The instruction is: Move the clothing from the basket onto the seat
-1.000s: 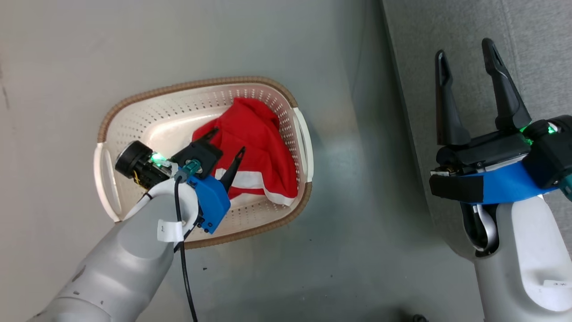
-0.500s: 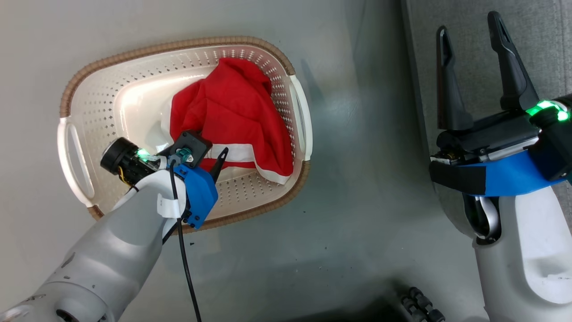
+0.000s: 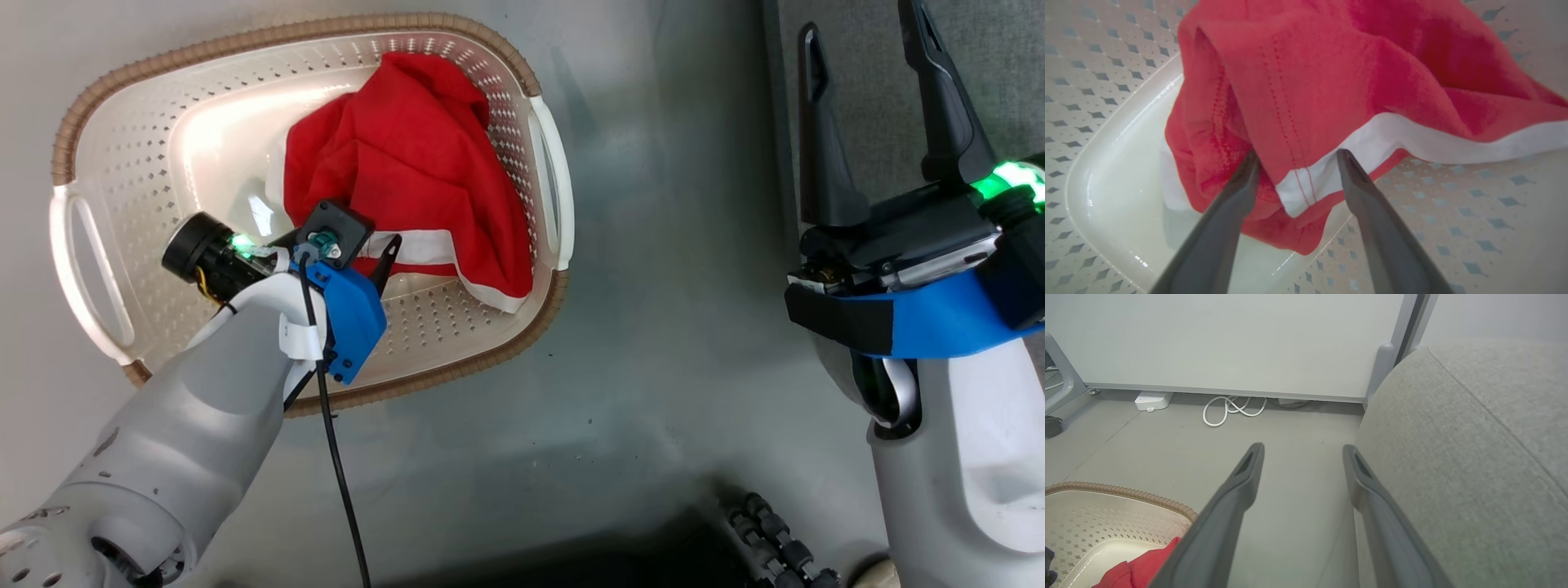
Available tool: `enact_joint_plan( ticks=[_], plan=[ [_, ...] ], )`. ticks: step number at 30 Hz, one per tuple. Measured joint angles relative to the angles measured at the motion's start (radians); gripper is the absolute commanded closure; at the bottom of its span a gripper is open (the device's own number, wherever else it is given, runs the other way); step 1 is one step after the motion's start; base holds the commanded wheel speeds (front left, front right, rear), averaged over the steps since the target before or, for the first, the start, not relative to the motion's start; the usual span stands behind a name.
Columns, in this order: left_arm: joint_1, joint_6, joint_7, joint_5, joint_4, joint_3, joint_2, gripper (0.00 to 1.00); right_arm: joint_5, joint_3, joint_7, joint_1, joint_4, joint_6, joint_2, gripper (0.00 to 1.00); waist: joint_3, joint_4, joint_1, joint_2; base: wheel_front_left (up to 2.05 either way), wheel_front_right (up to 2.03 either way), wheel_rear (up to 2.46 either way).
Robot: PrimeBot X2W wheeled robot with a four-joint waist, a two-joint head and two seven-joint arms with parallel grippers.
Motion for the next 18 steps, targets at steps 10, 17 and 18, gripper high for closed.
enact_joint_plan(
  ticks=[10,17,18],
  plan=[
    [-0.031,0.000,0.010,0.021,-0.045,-0.006,-0.022,0.00,-0.002,0.005,0.000,0.000,-0.008,0.000,0.001,0.00,0.032,-0.010,-0.0001,0.0000,0.00,0.00,0.00],
    [-0.030,0.000,0.027,0.069,-0.081,-0.006,-0.020,1.00,-0.002,0.004,0.000,-0.002,-0.007,0.000,0.001,0.00,0.035,-0.018,-0.0001,0.0000,0.00,0.00,0.00],
    [-0.029,0.000,0.031,0.076,-0.086,-0.006,-0.020,1.00,-0.002,0.004,0.000,-0.002,-0.006,0.000,0.002,0.00,0.035,-0.019,-0.0001,0.0000,0.00,0.00,0.00]
  ],
)
